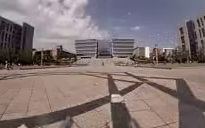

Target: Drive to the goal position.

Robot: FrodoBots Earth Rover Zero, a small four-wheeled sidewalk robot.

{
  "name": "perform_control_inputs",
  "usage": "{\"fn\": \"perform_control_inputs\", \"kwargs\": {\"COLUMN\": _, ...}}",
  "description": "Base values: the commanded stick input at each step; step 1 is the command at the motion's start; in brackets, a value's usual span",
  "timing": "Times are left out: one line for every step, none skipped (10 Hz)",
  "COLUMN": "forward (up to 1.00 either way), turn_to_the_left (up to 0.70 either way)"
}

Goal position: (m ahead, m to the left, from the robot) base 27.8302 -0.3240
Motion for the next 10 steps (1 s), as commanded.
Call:
{"fn": "perform_control_inputs", "kwargs": {"forward": 1.0, "turn_to_the_left": 0.02}}
{"fn": "perform_control_inputs", "kwargs": {"forward": 1.0, "turn_to_the_left": 0.22}}
{"fn": "perform_control_inputs", "kwargs": {"forward": 1.0, "turn_to_the_left": 0.39}}
{"fn": "perform_control_inputs", "kwargs": {"forward": 1.0, "turn_to_the_left": 0.39}}
{"fn": "perform_control_inputs", "kwargs": {"forward": 1.0, "turn_to_the_left": 0.39}}
{"fn": "perform_control_inputs", "kwargs": {"forward": 1.0, "turn_to_the_left": 0.39}}
{"fn": "perform_control_inputs", "kwargs": {"forward": 1.0, "turn_to_the_left": 0.34}}
{"fn": "perform_control_inputs", "kwargs": {"forward": 1.0, "turn_to_the_left": -0.01}}
{"fn": "perform_control_inputs", "kwargs": {"forward": 1.0, "turn_to_the_left": -0.01}}
{"fn": "perform_control_inputs", "kwargs": {"forward": 1.0, "turn_to_the_left": -0.01}}
